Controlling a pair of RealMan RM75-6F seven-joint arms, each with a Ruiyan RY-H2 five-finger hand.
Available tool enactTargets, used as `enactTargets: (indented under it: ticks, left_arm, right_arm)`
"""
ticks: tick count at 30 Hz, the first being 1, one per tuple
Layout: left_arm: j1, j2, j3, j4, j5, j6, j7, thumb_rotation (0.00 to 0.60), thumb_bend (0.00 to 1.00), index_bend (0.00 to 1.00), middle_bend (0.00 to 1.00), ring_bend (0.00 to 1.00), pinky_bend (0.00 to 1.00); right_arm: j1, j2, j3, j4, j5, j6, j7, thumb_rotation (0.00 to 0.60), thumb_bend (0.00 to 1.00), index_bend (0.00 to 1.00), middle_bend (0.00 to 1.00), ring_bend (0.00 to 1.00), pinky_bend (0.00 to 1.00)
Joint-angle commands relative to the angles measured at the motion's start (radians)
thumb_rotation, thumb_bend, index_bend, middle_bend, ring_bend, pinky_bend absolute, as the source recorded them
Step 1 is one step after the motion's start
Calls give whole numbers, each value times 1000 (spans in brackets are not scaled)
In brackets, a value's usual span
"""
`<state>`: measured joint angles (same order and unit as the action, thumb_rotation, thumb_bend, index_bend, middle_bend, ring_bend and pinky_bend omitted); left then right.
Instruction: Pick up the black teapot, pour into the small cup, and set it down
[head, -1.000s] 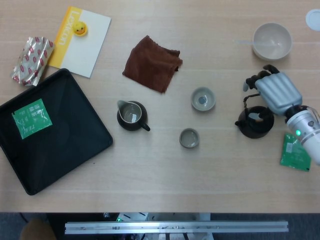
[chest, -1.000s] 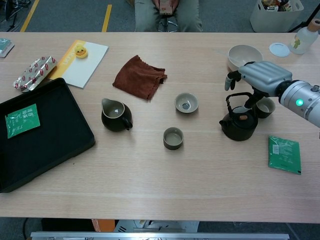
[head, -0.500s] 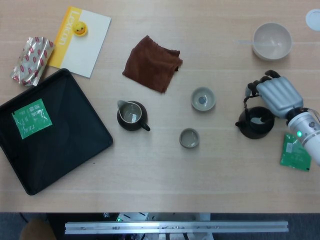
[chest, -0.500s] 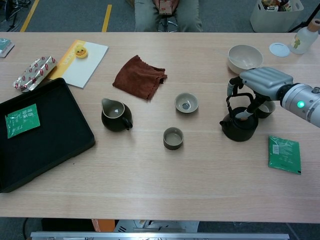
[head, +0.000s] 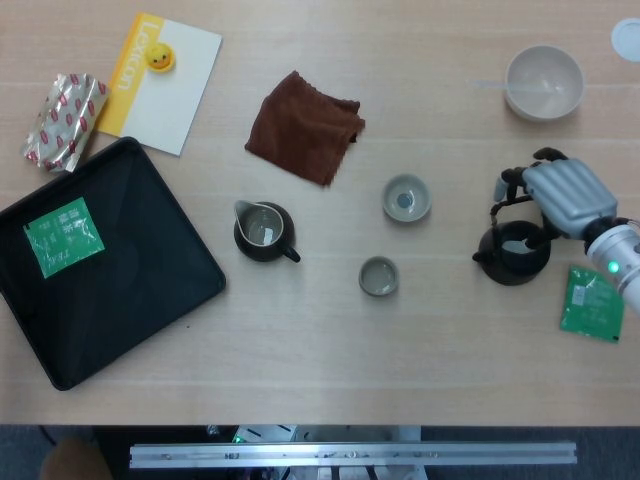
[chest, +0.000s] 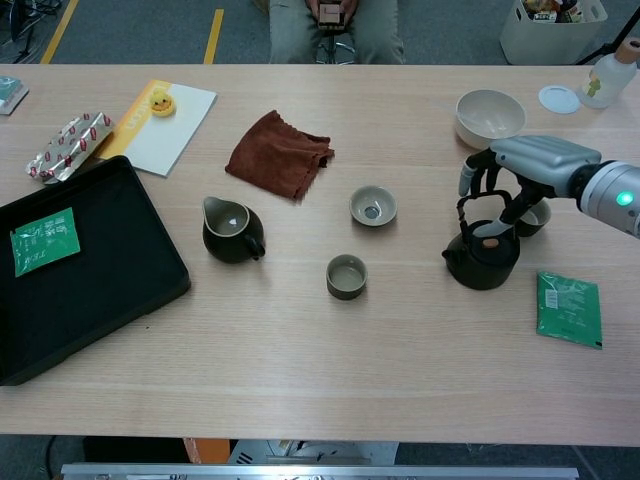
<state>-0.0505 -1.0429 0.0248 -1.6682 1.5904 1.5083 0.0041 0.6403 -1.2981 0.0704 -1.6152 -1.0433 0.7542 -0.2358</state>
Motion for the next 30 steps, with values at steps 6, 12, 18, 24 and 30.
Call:
enactTargets:
  ticks: [6,12,18,24,30]
  left_arm:
    - [1,-1,1,1,1,2,-1,600,396,165,238,200,244]
    - [4,-1,1,3,3,7,-5,600,396,165,238,200,244]
    - [7,-3,2,8,4,11,-10,600,396,165,238,200,244]
    - [9,-6,2,16,5,13,-16,600,396,165,238,200,243]
    - [10,-9,3,23,5,15,-24,600,396,165,238,200,243]
  right_arm:
    - [-13,65,-3,-63,-35,-24,96,521,0,409,460,404,141]
    - [-20,96,-10,-89,-62,-27,136,521,0,414,469,427,141]
    - [-27,113,-20,-108,-82,-19,153,521,0,421,475,440,141]
    - [-31,129,-33,-130,-91,-15,155,521,0,439,494,467,141]
    - [-21,138,-47,-139,-68,-25,125,522,0,449,507,475,141]
